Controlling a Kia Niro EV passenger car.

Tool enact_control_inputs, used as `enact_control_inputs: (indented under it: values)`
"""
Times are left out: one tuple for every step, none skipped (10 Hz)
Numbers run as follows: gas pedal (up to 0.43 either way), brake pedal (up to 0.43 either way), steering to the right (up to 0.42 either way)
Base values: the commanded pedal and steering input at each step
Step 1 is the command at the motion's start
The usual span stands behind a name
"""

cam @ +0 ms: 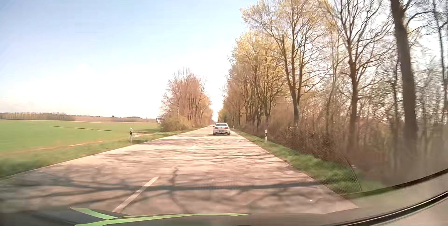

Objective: Follow the waypoints while adhering to traffic rules and regulations

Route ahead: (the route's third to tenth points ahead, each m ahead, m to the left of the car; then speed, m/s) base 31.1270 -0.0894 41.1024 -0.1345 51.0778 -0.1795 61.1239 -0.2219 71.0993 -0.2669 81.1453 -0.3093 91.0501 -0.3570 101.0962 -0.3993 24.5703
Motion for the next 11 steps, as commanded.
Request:
enact_control_inputs:
  values:
    - [0.0,0.0,0.0]
    - [0.0,0.0,0.0]
    - [0.0,0.0,0.0]
    - [0.0,0.0,0.0]
    - [0.0,0.0,0.0]
    - [0.0,0.0,0.0]
    - [0.0,0.0,0.0]
    - [0.02,0.0,0.001]
    - [0.059,0.0,0.001]
    - [0.067,0.0,0.001]
    - [0.087,0.0,0.001]
